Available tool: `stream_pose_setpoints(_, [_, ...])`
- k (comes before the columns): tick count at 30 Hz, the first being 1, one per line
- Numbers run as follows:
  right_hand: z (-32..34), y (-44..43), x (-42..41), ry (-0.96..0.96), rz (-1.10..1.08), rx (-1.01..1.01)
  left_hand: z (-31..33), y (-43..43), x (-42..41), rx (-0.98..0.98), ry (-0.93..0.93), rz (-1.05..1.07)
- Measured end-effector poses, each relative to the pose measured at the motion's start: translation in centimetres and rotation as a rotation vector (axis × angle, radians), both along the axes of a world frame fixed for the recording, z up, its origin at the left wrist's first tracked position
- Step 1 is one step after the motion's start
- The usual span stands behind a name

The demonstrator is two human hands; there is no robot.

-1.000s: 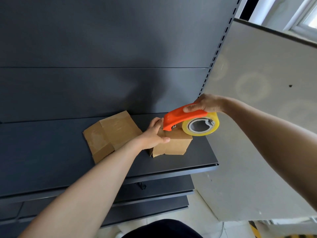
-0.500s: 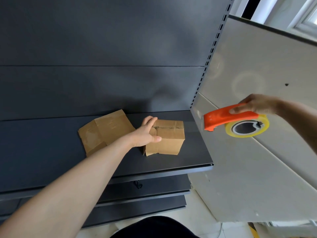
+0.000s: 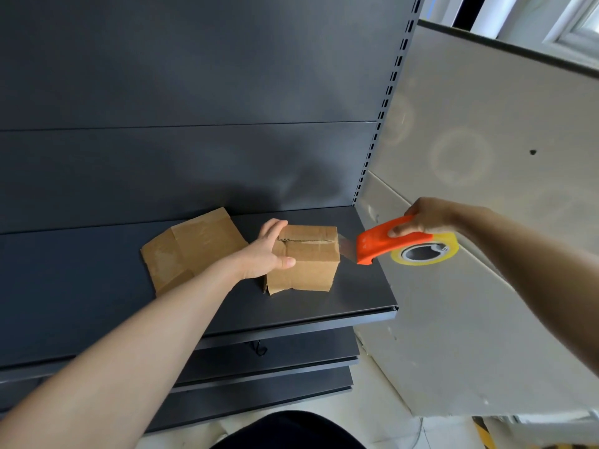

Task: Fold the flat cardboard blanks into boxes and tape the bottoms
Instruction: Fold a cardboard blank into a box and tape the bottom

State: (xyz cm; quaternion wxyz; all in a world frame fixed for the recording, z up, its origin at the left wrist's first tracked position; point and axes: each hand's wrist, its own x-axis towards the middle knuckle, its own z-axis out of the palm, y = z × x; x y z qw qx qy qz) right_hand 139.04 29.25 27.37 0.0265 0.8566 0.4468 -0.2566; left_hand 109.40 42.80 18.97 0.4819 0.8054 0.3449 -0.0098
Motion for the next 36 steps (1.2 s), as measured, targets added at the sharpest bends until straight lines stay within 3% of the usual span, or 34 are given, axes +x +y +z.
stream_pose_setpoints(9, [-2.2,2.0,-3.9,-0.062,0.096,0.04,0.2,-0.2,-0.1,-0.02,-0.022,0.015])
stream_pose_setpoints(15, [-4.0,2.4,-7.3,-0.363,0.262,0.006,0.6,-0.5,0.4,-0.021,-0.028,0.007])
stream_pose_setpoints(22, [-6.0,3.2,-4.3,-0.396,0.063,0.176,0.2,-0.5,0.4,-0.05,-0.065,0.017])
stream_pose_setpoints(29, [-10.2,6.3,-4.4,-0.327,0.105,0.112,0.0,-0.2,0.4,-0.059,-0.062,0.033])
stream_pose_setpoints(36, [-12.0,6.2,-4.9,0.069,-0.153,0.312,-0.4,0.0,0.4,-0.081,-0.079,0.049])
